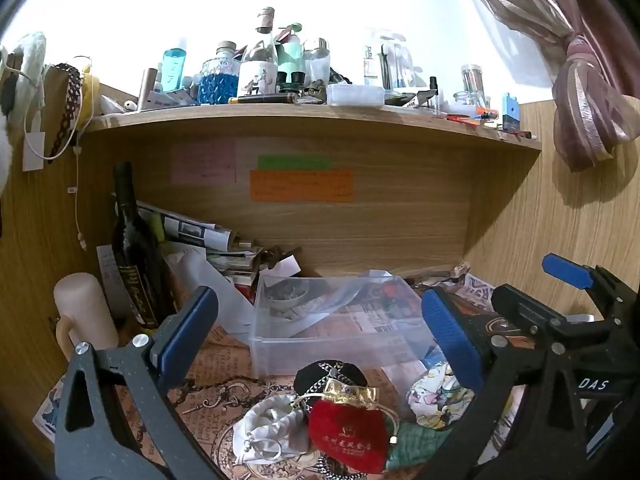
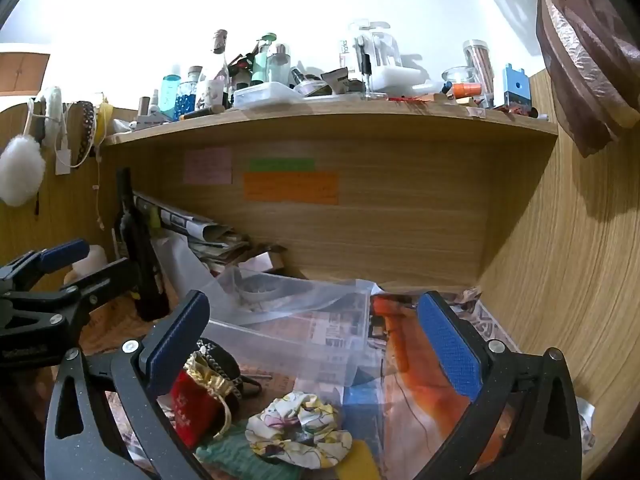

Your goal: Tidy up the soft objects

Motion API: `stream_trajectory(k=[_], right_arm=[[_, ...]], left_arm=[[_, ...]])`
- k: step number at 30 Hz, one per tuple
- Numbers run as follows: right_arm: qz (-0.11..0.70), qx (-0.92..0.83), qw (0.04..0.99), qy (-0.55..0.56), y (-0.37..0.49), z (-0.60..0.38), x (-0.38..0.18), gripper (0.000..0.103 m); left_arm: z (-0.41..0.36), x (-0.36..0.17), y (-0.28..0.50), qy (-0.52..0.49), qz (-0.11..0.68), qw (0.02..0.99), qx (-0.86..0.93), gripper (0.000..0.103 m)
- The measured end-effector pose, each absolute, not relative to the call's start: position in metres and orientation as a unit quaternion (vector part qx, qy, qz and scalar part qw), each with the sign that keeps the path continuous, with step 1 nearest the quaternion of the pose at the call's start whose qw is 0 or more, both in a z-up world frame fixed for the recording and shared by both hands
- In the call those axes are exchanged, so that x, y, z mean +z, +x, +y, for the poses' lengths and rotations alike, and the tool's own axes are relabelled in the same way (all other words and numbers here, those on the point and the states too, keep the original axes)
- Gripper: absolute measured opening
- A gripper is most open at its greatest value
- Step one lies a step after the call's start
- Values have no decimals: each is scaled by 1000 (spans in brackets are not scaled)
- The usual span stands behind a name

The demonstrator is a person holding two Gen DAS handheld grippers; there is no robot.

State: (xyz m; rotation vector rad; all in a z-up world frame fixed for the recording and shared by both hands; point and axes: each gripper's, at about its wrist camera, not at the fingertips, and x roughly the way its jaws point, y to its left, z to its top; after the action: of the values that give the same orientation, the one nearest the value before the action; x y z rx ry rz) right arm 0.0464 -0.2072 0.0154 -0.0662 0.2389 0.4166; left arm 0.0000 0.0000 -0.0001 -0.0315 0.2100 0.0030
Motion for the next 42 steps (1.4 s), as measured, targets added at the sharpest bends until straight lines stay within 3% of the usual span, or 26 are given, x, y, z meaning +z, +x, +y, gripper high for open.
stream_trajectory(k=[42], right_arm=[[113, 207, 971, -29, 40, -205, 15, 103]], left_arm=[[-4, -6, 5, -11, 113, 993, 7, 103]])
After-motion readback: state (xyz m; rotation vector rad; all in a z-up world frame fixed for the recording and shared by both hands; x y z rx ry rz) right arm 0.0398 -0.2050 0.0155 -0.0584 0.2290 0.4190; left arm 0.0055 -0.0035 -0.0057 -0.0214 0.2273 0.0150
